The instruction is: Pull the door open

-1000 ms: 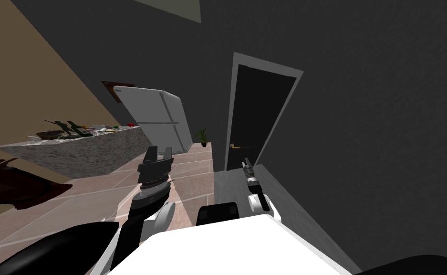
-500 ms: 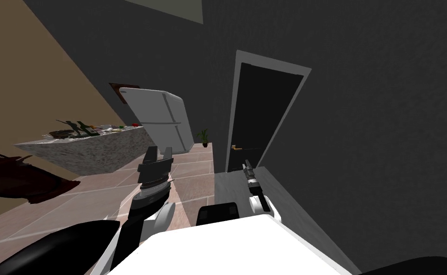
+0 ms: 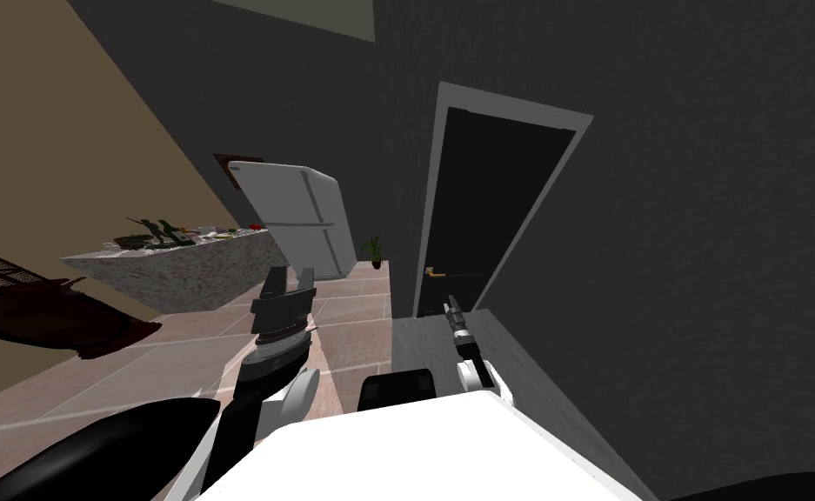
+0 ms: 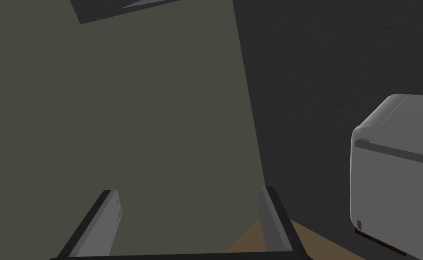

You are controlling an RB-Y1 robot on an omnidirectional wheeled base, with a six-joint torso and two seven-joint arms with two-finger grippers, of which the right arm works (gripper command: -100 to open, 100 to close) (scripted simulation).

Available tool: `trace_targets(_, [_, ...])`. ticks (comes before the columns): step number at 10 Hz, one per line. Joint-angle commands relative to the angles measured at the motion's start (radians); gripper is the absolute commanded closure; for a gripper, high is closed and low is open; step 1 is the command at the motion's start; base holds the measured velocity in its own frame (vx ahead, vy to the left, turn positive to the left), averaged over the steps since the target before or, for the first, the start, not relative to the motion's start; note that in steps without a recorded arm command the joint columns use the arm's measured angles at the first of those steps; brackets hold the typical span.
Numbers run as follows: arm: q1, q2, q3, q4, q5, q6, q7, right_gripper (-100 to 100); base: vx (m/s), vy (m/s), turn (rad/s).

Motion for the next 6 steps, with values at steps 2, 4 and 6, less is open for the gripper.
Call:
trace_targets(2, [-0.021, -0.006, -0.003, 0.073, -0.005, -0.021, -0.004, -100, 0.057, -0.021, 0.031])
trace_targets(4, [-0.038, -0.018, -0.006, 0.135, -0.012, -0.043, -0.013, -100, 0.076, -0.023, 0.079])
trace_targets(6, [-0.046, -0.024, -0.008, 0.169, -0.016, -0.054, -0.017, -100, 0.061, -0.017, 0.033])
